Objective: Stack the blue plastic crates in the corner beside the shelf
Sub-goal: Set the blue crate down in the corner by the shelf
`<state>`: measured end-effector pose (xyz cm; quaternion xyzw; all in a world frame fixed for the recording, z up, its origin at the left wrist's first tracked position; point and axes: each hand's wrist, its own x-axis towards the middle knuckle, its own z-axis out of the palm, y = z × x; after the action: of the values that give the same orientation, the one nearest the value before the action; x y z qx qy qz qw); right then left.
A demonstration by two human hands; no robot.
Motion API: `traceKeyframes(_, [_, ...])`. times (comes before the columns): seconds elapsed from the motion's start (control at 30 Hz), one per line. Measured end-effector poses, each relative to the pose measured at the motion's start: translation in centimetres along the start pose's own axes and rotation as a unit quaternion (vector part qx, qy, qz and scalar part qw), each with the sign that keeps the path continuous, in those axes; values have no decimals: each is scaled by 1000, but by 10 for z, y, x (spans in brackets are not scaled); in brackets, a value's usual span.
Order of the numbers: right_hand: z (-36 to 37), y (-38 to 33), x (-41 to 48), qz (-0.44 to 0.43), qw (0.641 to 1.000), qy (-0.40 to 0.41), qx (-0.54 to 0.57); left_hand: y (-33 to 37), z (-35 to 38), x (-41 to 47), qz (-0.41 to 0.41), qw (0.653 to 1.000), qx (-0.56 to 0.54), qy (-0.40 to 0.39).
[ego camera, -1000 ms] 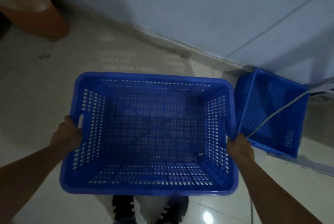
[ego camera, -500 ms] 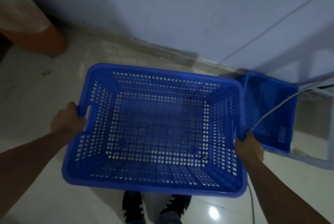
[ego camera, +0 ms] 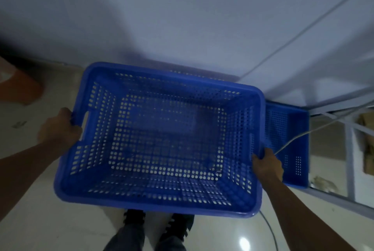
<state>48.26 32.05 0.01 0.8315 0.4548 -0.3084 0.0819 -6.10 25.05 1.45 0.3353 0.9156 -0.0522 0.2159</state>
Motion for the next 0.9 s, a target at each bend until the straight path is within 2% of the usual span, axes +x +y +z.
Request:
traceKeyframes(0.37, [62, -16, 47, 22, 1000, 4, 6, 14, 52, 77, 7, 1000, 25, -7])
traceKeyframes(0.63, [62, -24, 48, 29, 999, 17, 12, 8, 64, 83, -7, 999, 21, -24])
traceKeyframes(0.9, [50, -48, 26, 49, 998, -39, 3, 26, 49, 57, 11, 999, 17, -38])
